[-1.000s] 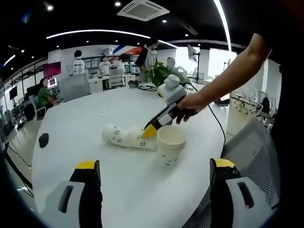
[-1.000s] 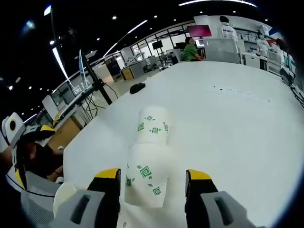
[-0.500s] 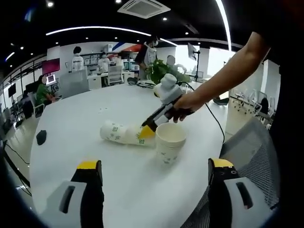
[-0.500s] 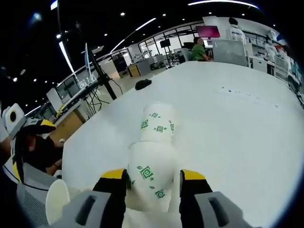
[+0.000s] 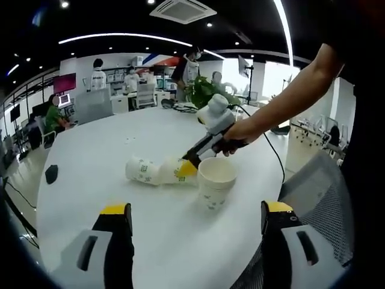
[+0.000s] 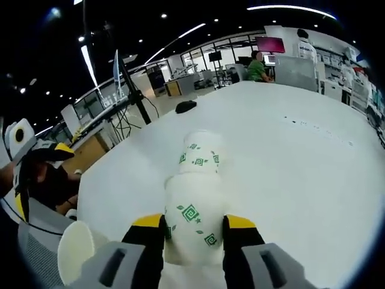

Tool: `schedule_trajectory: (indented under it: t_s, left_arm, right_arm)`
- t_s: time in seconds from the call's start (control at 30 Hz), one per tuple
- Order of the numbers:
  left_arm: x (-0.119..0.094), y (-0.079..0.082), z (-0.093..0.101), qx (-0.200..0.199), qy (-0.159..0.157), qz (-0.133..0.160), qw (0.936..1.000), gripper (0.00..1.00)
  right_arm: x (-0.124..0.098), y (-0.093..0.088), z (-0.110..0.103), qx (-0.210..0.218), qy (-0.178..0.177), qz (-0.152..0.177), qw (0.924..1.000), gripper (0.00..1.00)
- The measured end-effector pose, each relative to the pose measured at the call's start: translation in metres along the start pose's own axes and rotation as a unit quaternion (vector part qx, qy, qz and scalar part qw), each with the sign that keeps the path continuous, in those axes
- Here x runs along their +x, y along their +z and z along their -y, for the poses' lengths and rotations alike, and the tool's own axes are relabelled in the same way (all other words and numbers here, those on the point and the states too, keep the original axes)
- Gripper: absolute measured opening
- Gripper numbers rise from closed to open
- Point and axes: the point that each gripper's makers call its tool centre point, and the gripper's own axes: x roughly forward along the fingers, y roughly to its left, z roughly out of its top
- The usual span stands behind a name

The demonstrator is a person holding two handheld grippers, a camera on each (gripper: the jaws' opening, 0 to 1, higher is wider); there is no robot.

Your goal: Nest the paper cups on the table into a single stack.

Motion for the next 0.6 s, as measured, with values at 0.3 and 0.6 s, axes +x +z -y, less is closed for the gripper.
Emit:
schedule_trajectory:
  t_s: [0.3,0.6]
  left_arm:
    - [0.0,0.004,0.005,0.005,-0.002,0.002,1.0,0.89]
    - [-0.002,0.014,0.01,0.009,-0.002,0.01,0.9999,0.87]
  right_arm:
    - [-0.013,0.0,0.003,-0.006,-0.012,0.008,0.9999,0.36]
    - [-0.036,0.01,-0.001,-0.011,-0.022,0.032,0.9992,0.36]
